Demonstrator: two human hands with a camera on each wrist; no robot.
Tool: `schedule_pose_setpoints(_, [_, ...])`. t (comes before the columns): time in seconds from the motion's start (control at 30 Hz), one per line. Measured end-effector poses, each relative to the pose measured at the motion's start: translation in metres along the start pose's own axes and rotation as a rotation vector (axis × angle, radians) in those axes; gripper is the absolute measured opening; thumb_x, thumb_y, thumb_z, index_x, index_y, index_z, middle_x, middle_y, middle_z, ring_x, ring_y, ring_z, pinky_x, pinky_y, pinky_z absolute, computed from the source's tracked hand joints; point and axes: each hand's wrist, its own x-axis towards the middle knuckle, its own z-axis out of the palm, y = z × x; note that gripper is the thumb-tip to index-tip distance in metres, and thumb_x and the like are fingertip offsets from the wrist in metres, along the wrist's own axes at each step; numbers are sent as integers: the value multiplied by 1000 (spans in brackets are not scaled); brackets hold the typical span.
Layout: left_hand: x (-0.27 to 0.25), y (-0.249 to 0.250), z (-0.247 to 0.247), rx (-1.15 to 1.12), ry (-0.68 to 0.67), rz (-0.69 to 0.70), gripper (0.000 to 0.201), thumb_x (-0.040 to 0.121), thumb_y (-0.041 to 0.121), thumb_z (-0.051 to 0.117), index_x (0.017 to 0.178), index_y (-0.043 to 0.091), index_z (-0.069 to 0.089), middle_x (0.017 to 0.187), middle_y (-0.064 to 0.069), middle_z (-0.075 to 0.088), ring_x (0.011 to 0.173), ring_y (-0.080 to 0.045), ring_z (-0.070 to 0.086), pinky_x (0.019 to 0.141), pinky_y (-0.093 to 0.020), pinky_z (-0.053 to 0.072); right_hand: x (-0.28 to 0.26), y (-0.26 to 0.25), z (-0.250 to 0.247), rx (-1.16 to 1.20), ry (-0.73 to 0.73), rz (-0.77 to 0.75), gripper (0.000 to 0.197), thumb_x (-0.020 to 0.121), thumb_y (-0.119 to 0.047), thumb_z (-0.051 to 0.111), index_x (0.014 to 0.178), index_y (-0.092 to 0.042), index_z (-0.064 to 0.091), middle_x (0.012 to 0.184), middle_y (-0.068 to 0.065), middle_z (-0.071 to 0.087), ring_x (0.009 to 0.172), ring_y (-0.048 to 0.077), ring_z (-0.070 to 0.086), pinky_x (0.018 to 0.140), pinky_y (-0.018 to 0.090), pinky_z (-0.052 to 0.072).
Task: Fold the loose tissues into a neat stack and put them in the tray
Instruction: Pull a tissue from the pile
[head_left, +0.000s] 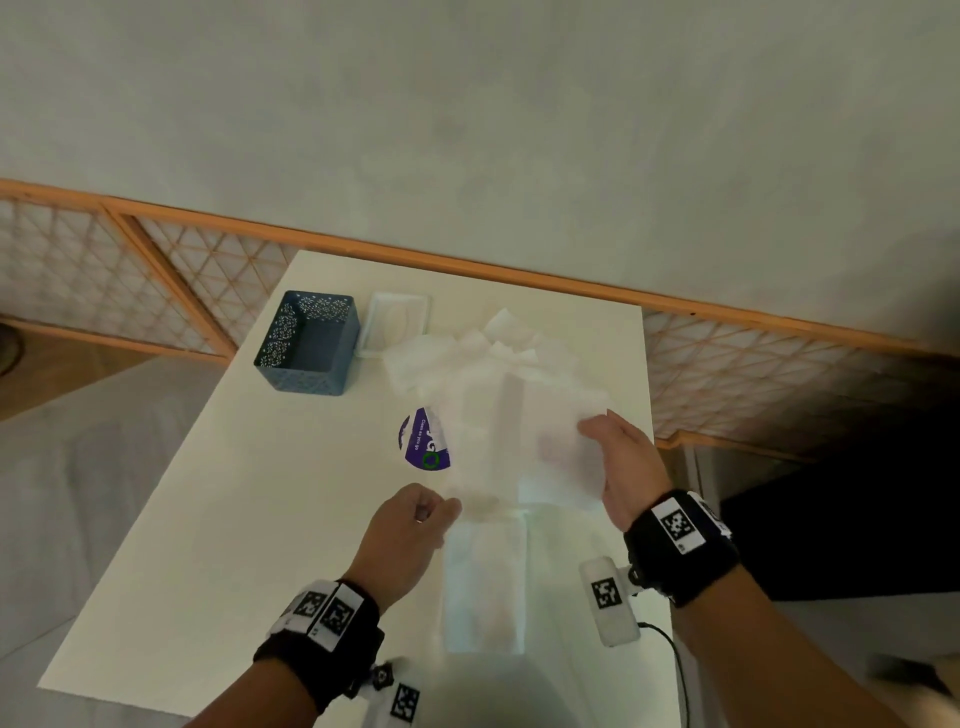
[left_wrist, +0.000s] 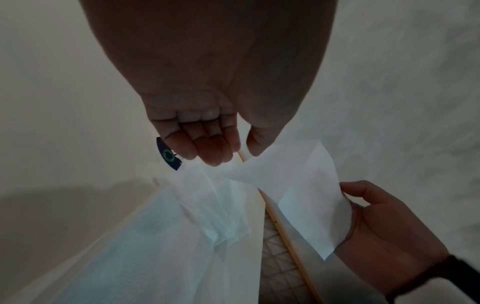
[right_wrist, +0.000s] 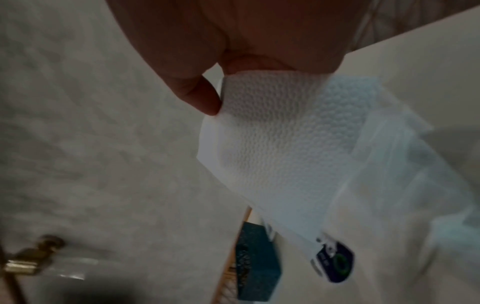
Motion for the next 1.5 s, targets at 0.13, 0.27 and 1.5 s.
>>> schedule_pose_setpoints(0.13, [-7, 29, -7, -255, 0, 19, 54, 84, 67, 65, 105, 18, 67, 105, 2, 75, 96, -13, 73, 90, -34, 55, -19, -15, 3, 154, -128, 57, 55, 81, -23, 70, 128, 6, 62, 132, 25, 67, 121, 45, 66, 109, 64, 46])
schedule_pose_setpoints(0.27, [-13, 58, -17, -562, -33, -31, 79, 71, 76, 63, 127, 21, 66, 123, 3, 75, 116, -13, 70, 103, -39, 53, -43, -24, 6, 205, -233, 69, 46, 95, -16, 55, 135, 4, 61, 136, 24, 65, 126, 43, 63, 110, 59, 44])
schedule_pose_setpoints(1.5, [-48, 79, -12, -531, -302, -5, 28, 83, 26, 69, 105, 12, 76, 112, -17, 76, 91, -28, 67, 86, -45, 51, -74, 21, 19, 137, -267, 12, 70, 79, -56, 67, 139, -21, 62, 135, 5, 70, 127, 20, 65, 111, 42, 46])
